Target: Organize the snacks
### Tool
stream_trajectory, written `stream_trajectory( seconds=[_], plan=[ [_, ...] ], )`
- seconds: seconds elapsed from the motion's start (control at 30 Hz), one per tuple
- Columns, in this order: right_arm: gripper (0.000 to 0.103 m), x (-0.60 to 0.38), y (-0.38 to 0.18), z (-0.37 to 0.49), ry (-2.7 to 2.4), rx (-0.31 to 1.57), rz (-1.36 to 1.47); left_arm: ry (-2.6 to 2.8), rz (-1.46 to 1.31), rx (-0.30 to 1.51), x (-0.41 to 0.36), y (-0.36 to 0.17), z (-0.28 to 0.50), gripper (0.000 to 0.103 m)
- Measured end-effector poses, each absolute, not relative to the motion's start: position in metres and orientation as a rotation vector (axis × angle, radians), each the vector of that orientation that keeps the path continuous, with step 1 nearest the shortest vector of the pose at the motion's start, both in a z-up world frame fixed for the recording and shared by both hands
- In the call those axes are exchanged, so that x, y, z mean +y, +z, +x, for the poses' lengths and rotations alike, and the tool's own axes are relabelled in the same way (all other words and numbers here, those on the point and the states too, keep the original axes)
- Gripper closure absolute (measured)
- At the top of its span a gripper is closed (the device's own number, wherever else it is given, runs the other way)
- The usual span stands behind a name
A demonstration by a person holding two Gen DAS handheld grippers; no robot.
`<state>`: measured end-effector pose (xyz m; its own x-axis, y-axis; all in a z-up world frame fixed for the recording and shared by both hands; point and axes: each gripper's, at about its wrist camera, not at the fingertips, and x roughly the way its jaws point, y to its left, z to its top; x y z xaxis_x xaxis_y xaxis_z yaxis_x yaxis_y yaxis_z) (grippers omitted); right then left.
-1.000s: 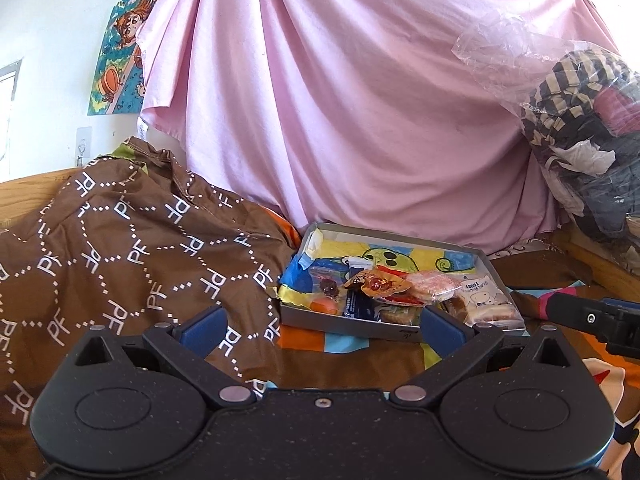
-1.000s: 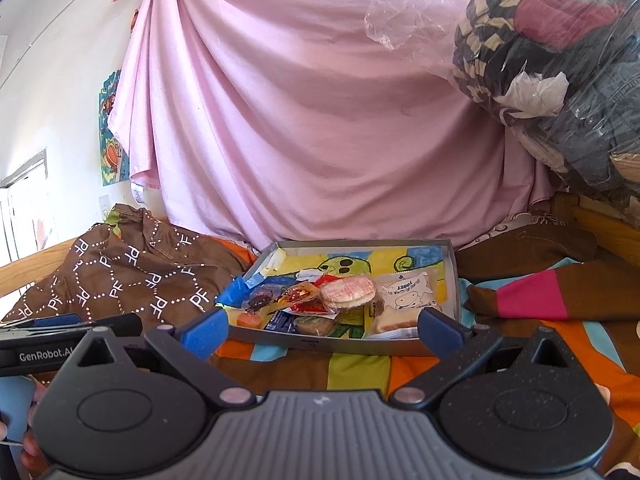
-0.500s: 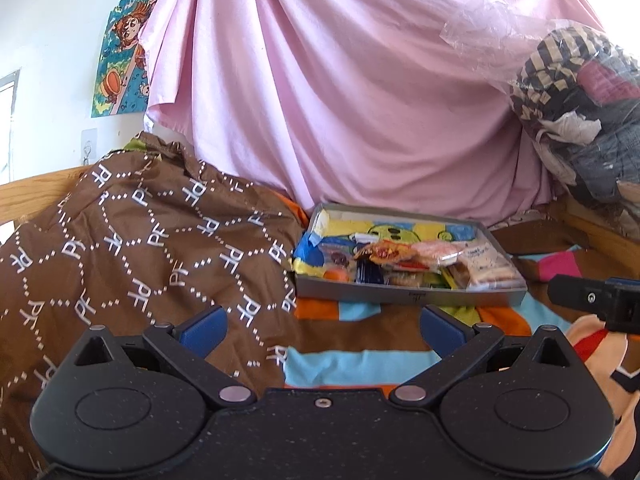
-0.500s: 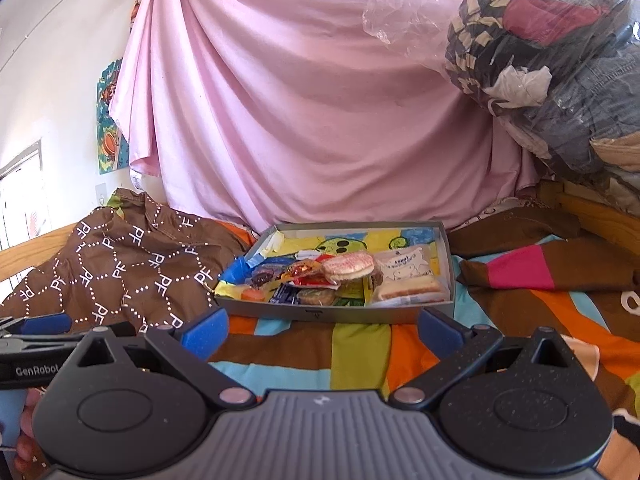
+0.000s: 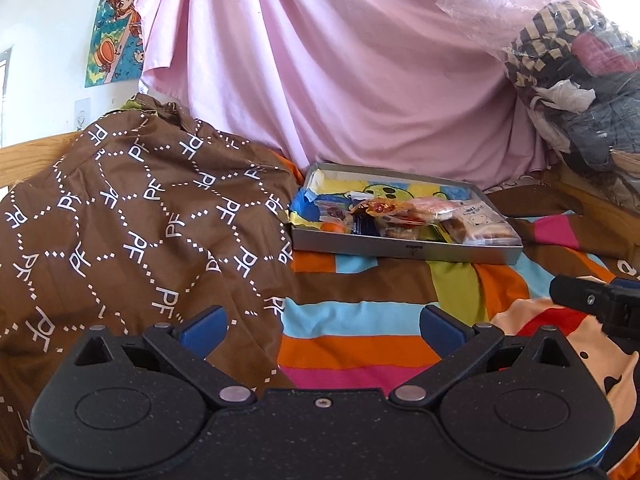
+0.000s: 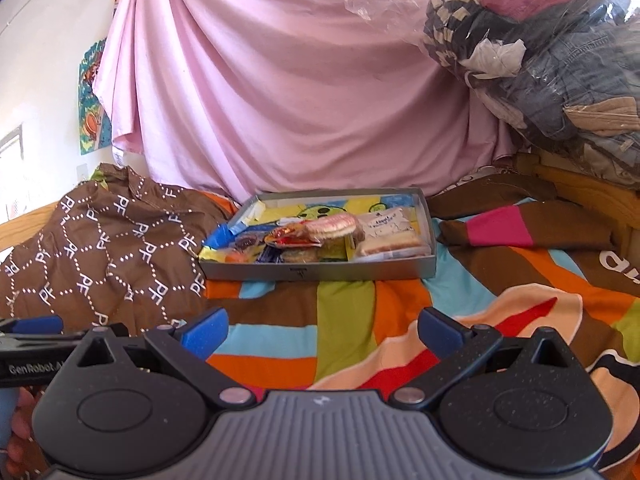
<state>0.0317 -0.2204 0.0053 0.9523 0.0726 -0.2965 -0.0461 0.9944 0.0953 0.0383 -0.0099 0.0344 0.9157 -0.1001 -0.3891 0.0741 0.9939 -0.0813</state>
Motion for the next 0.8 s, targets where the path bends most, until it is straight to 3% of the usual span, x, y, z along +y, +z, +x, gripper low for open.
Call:
stream_trajectory(
  seconds=[0.8],
  plan=[
    [0.000,-0.224,-0.006,0.024,0.039,0.308,0.113,-0.052,-0.097,0.390,-0.001,0.038,0.031,0.001]
  ],
)
